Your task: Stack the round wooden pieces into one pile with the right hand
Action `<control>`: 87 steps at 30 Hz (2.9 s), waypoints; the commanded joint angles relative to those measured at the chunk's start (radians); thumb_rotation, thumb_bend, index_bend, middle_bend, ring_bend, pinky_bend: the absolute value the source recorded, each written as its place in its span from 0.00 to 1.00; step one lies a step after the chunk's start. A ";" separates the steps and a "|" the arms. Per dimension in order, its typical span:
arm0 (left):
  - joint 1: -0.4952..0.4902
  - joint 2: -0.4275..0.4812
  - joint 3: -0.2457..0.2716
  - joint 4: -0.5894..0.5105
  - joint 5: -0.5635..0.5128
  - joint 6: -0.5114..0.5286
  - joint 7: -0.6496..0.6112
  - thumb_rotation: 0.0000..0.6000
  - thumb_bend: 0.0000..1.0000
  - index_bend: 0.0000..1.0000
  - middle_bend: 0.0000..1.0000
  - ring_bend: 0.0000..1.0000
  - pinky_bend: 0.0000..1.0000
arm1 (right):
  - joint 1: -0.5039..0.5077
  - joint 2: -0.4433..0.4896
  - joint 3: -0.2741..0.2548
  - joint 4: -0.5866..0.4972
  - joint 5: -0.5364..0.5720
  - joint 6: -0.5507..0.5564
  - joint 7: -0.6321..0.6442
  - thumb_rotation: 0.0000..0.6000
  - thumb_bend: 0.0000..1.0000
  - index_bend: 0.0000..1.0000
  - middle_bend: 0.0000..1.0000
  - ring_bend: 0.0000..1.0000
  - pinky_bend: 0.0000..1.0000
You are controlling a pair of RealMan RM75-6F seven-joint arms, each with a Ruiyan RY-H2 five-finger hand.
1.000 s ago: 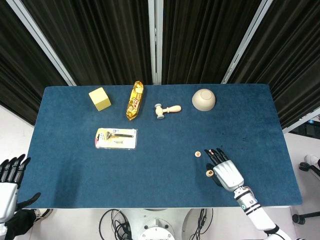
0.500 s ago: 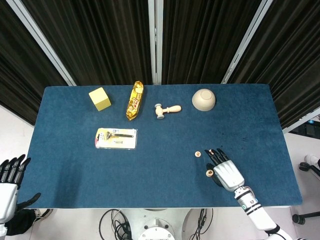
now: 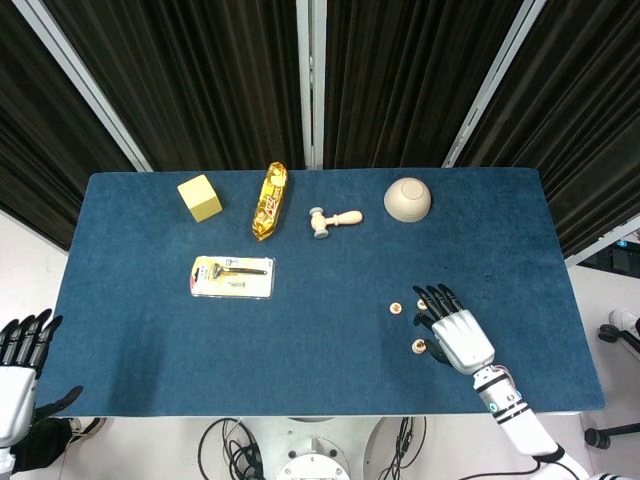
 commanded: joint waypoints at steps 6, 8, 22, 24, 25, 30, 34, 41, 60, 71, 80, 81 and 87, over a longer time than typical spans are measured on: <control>0.001 0.000 0.000 0.002 -0.003 0.000 -0.002 1.00 0.09 0.03 0.00 0.00 0.00 | 0.099 -0.066 0.105 0.050 0.175 -0.148 -0.102 1.00 0.33 0.36 0.01 0.00 0.00; 0.000 0.001 -0.001 0.003 -0.005 -0.001 -0.004 1.00 0.09 0.03 0.00 0.00 0.00 | 0.120 -0.106 0.120 0.087 0.221 -0.177 -0.129 1.00 0.33 0.35 0.01 0.00 0.00; 0.002 0.007 -0.004 0.008 -0.010 0.004 -0.031 1.00 0.09 0.03 0.00 0.00 0.00 | 0.170 -0.242 0.120 0.224 0.252 -0.196 -0.128 1.00 0.33 0.35 0.02 0.00 0.00; 0.002 0.008 -0.004 0.008 -0.010 0.004 -0.031 1.00 0.10 0.03 0.00 0.00 0.00 | 0.172 -0.242 0.116 0.223 0.255 -0.200 -0.128 1.00 0.33 0.35 0.02 0.00 0.00; 0.002 0.008 -0.004 0.008 -0.011 0.004 -0.032 1.00 0.09 0.03 0.00 0.00 0.00 | 0.173 -0.242 0.115 0.222 0.257 -0.201 -0.128 1.00 0.33 0.35 0.02 0.00 0.00; 0.002 0.008 -0.003 0.009 -0.010 0.004 -0.031 1.00 0.09 0.03 0.00 0.00 0.00 | 0.173 -0.240 0.106 0.218 0.263 -0.200 -0.137 1.00 0.33 0.35 0.02 0.00 0.00; 0.002 0.007 -0.004 0.009 -0.009 0.005 -0.032 1.00 0.09 0.03 0.00 0.00 0.00 | 0.170 -0.237 0.102 0.213 0.265 -0.190 -0.141 1.00 0.33 0.35 0.02 0.00 0.00; 0.001 0.007 -0.003 0.009 -0.008 0.003 -0.031 1.00 0.10 0.03 0.00 0.00 0.00 | 0.166 -0.225 0.099 0.198 0.260 -0.171 -0.130 1.00 0.33 0.35 0.02 0.00 0.00; 0.002 0.007 -0.004 0.012 -0.011 0.003 -0.036 1.00 0.09 0.03 0.00 0.00 0.00 | 0.179 -0.251 0.094 0.229 0.282 -0.182 -0.145 1.00 0.33 0.41 0.03 0.00 0.00; 0.003 0.007 -0.004 0.012 -0.010 0.005 -0.036 1.00 0.10 0.03 0.00 0.00 0.00 | 0.177 -0.245 0.098 0.218 0.262 -0.149 -0.127 1.00 0.35 0.50 0.04 0.00 0.00; 0.003 0.007 -0.003 0.010 -0.007 0.006 -0.034 1.00 0.10 0.03 0.00 0.00 0.00 | 0.137 -0.114 0.065 0.057 0.189 -0.076 -0.106 1.00 0.35 0.51 0.06 0.00 0.00; 0.003 0.007 -0.003 0.010 -0.007 0.006 -0.033 1.00 0.10 0.03 0.00 0.00 0.00 | 0.130 -0.099 0.054 0.041 0.191 -0.079 -0.120 1.00 0.35 0.51 0.06 0.00 0.00; 0.001 0.006 -0.001 0.006 -0.007 -0.001 -0.027 1.00 0.10 0.03 0.00 0.00 0.00 | 0.082 -0.033 -0.009 -0.021 0.160 -0.055 -0.118 1.00 0.35 0.51 0.05 0.00 0.00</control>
